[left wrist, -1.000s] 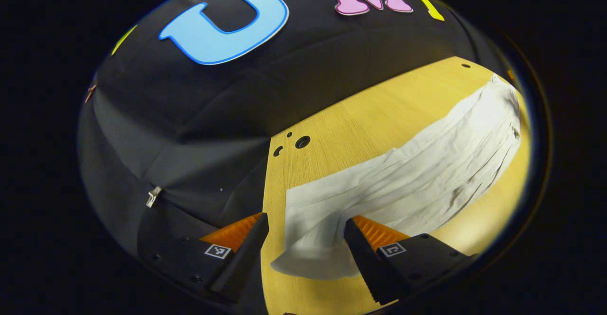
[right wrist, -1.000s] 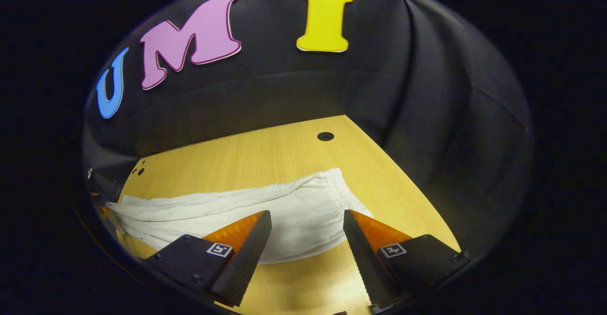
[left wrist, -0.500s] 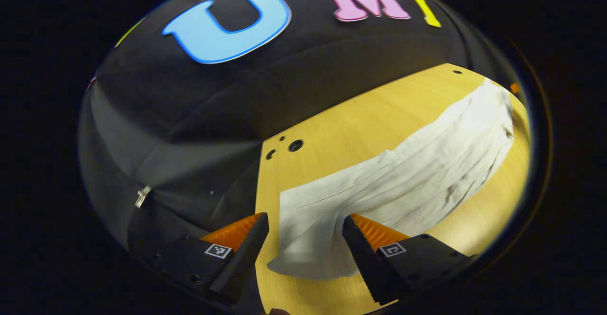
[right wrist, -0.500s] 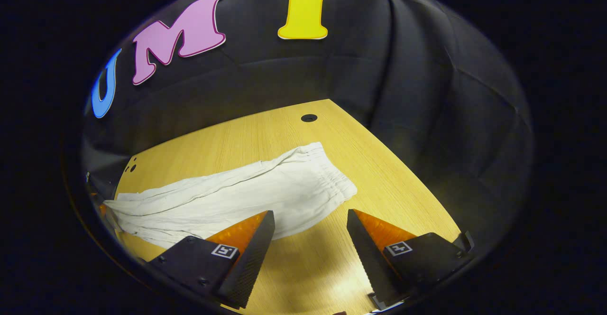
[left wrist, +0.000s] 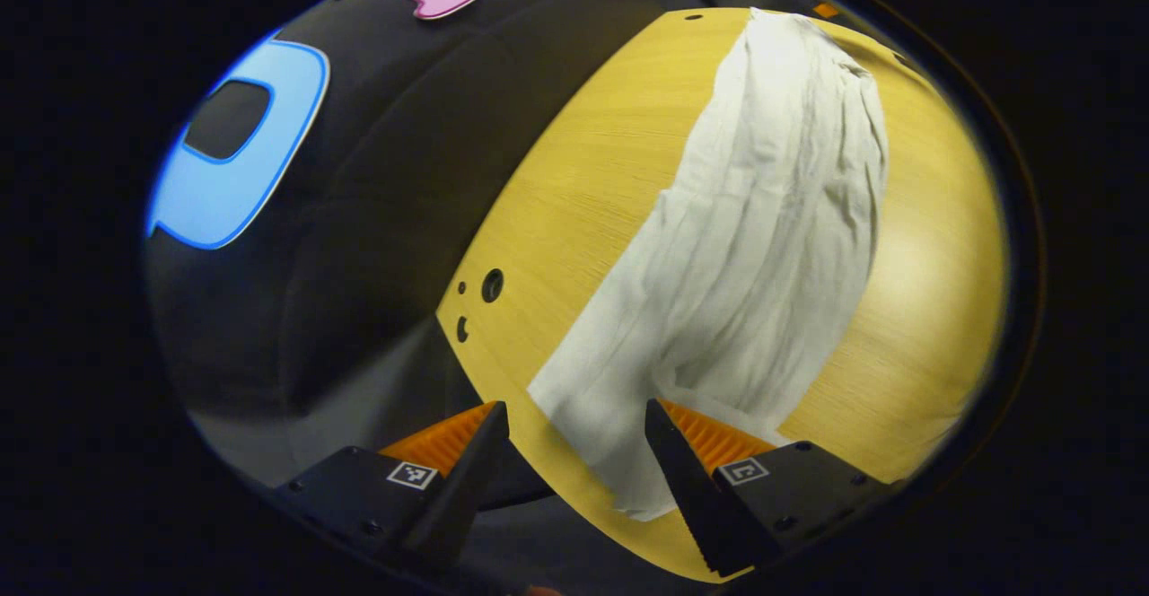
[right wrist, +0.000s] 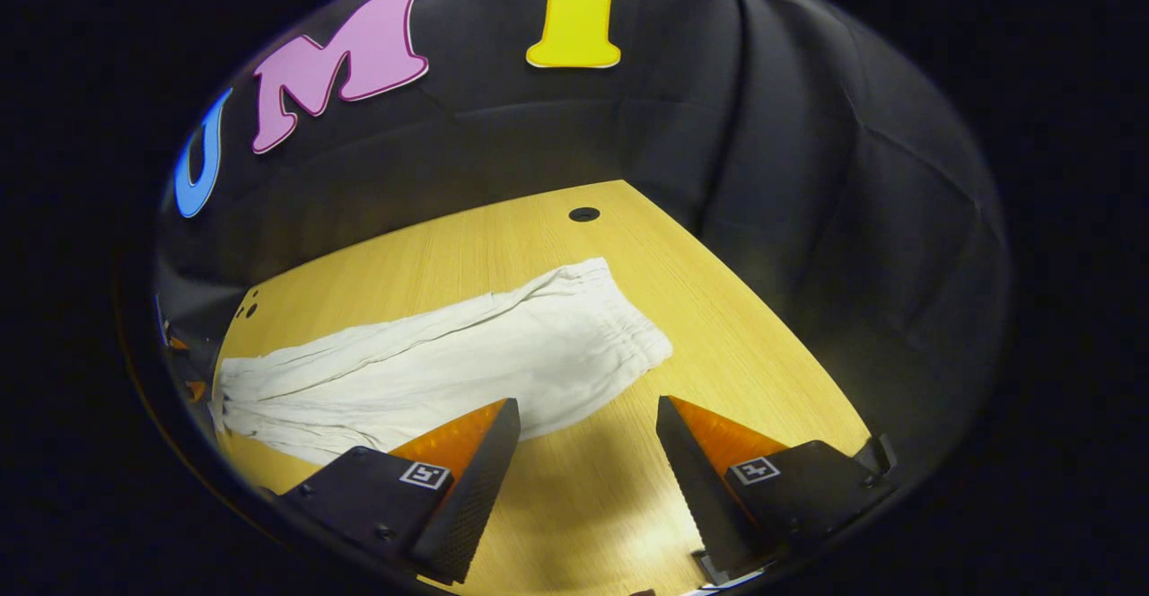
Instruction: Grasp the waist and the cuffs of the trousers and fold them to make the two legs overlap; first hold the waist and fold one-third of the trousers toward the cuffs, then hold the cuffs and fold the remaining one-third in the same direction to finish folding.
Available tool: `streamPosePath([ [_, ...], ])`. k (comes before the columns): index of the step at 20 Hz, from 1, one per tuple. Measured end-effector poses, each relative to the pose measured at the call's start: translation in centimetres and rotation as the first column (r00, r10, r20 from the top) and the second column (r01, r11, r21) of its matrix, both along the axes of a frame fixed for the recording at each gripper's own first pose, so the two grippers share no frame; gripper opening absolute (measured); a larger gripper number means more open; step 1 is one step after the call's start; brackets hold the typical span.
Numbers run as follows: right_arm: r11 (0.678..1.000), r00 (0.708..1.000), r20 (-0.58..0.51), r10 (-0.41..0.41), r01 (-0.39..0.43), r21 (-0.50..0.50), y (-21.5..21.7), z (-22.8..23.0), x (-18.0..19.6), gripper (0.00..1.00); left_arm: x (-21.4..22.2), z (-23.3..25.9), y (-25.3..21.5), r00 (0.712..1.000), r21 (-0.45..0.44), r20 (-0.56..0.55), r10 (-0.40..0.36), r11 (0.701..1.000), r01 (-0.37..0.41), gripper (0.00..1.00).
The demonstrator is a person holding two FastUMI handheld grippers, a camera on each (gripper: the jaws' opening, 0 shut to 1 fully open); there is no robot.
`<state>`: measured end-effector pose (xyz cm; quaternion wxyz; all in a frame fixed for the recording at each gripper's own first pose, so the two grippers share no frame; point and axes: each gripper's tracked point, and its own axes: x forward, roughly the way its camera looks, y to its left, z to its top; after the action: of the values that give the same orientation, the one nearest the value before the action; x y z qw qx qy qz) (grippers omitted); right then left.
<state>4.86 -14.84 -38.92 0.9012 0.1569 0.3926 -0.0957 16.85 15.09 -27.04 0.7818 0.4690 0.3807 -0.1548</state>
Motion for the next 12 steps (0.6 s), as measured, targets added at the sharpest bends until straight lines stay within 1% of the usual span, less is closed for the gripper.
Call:
streamPosePath([
  [2, 0.996, 0.998, -0.017, -0.053, 0.054, 0.071, 0.2, -0.8, -0.2, 0.97, -0.6, 0.6, -0.6, 0.994, -0.101, 0.05, 0.098, 0.991, -0.093, 0.97],
  [3, 0.99, 0.996, -0.025, -0.084, 0.086, 0.108, 0.1, -1.4, 0.0, 0.97, -1.3, 0.8, -1.0, 0.987, -0.156, 0.066, 0.149, 0.978, -0.138, 0.97],
  [4, 0.982, 0.993, -0.035, -0.114, 0.118, 0.145, 0.2, -1.7, 0.0, 0.97, -2.1, 0.7, -1.2, 0.976, -0.21, 0.077, 0.205, 0.96, -0.185, 0.97],
  [5, 0.973, 0.989, -0.047, -0.144, 0.15, 0.177, 0.2, -2.1, 0.1, 0.97, -3.2, 0.8, -1.5, 0.96, -0.267, 0.08, 0.267, 0.934, -0.238, 0.97],
  [6, 0.962, 0.983, -0.059, -0.171, 0.18, 0.203, 0.3, -2.7, 0.3, 0.96, -4.0, 0.6, -1.6, 0.939, -0.328, 0.078, 0.335, 0.898, -0.293, 0.97],
  [8, 0.94, 0.972, -0.085, -0.218, 0.233, 0.25, 0.2, -4.0, 0.9, 0.96, -5.8, 0.2, -1.8, 0.886, -0.442, 0.055, 0.461, 0.807, -0.393, 0.97],
  [9, 0.929, 0.967, -0.097, -0.236, 0.254, 0.268, -0.1, -4.4, 1.2, 0.96, -6.5, 0.2, -1.8, 0.858, -0.482, 0.044, 0.512, 0.763, -0.431, 0.97],
  [10, 0.922, 0.962, -0.102, -0.253, 0.272, 0.277, -0.4, -4.8, 1.9, 0.97, -7.2, -0.1, -2.0, 0.831, -0.52, 0.03, 0.555, 0.719, -0.461, 0.97],
  [12, 0.907, 0.954, -0.102, -0.281, 0.299, 0.297, -0.8, -5.4, 3.1, 0.97, -8.2, -0.5, -2.7, 0.781, -0.594, -0.028, 0.623, 0.619, -0.514, 0.97],
])
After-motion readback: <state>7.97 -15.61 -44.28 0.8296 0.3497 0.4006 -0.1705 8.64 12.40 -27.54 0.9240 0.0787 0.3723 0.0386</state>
